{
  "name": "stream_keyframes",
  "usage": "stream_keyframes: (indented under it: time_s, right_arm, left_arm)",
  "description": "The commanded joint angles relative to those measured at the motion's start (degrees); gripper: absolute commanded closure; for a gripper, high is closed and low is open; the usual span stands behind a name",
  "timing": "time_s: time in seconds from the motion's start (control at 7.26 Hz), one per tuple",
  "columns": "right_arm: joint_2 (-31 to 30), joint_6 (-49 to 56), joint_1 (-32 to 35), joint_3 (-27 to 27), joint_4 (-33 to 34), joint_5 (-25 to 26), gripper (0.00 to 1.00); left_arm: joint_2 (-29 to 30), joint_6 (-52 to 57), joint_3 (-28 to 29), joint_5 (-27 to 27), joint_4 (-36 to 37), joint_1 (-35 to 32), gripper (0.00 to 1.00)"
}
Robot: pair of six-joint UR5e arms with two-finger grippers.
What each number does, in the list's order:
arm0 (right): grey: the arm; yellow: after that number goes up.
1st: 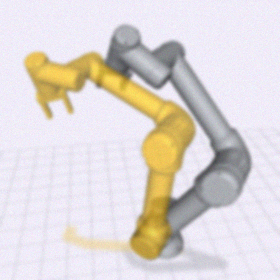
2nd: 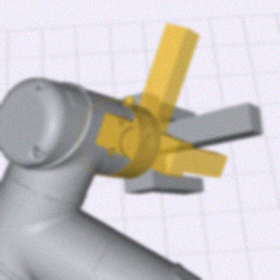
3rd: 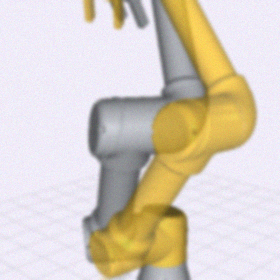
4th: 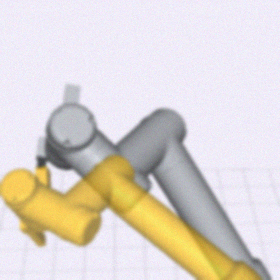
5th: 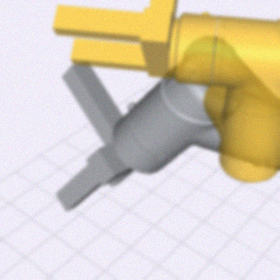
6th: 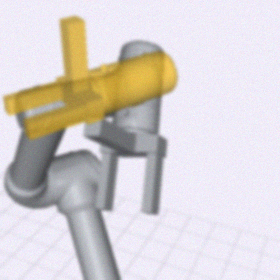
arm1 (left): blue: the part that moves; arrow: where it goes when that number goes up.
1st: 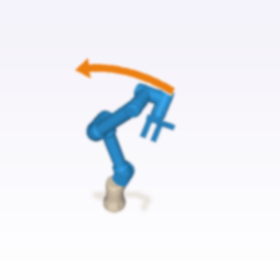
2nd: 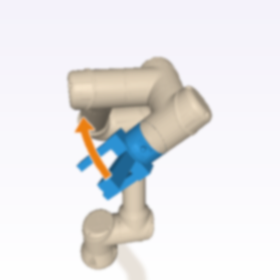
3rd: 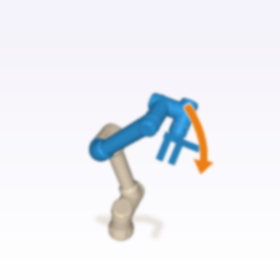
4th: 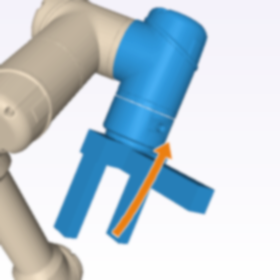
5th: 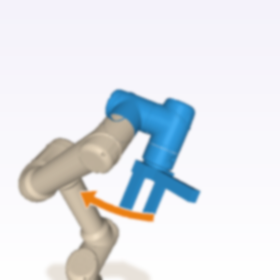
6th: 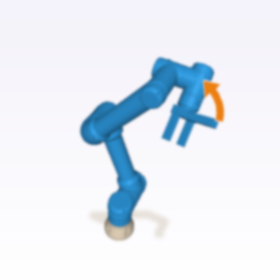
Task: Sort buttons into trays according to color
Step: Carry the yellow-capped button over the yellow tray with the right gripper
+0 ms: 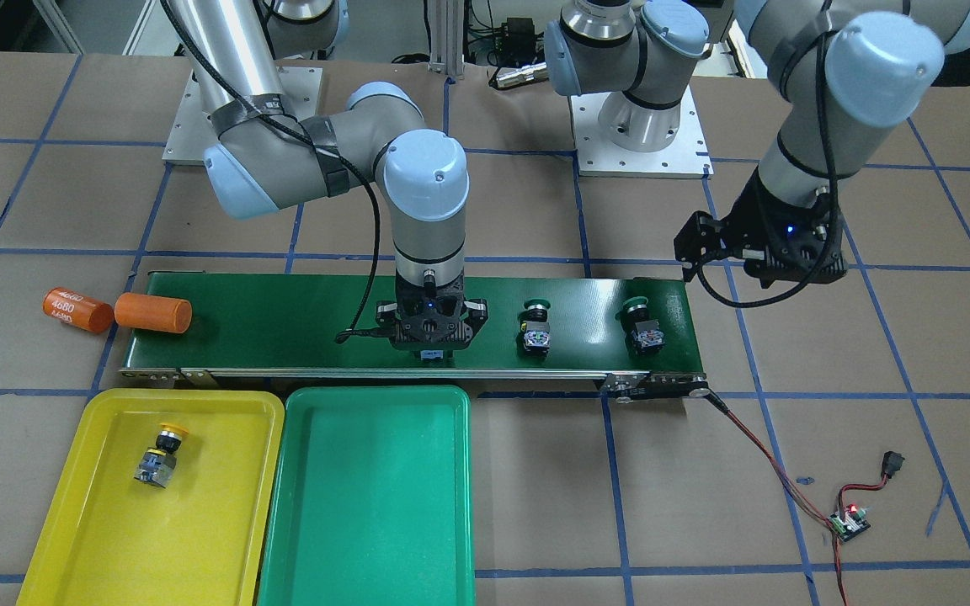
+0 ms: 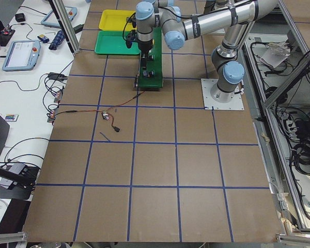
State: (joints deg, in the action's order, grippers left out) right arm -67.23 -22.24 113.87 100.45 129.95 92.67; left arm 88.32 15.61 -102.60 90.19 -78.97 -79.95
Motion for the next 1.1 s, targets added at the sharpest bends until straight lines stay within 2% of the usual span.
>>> stream_keyframes:
  time_s: [0.0, 0.14, 0.41, 0.83, 0.96]
  right_arm:
    - [-0.36, 0.18, 0.04, 0.27, -0.58, 0.41, 0.93]
    - [-0.62, 0.62, -0.31, 0.1, -0.49, 0.49, 1.0]
    - [-2.63, 2.98, -1.27, -0.78, -0.06, 3.55, 1.0]
    - [-3.08, 20.94, -10.29, -1.92, -1.28, 4.27, 1.0]
    - [-3.0, 28.5, -14.51, -2.27, -2.33, 4.1, 1.0]
  left_arm:
    - [-5.17, -3.89, 4.6, -3.17, -10.31, -3.7, 0.0]
    - [-5.18, -4.44, 4.34, 0.47, -9.11, -5.29, 0.0]
    - [-5.79, -4.0, 4.25, 1.21, -9.18, -5.57, 0.0]
    - [-5.88, -6.28, 5.13, 1.73, -9.36, -5.74, 0.0]
    - [-4.32, -9.34, 4.87, 1.74, -8.4, -6.09, 0.0]
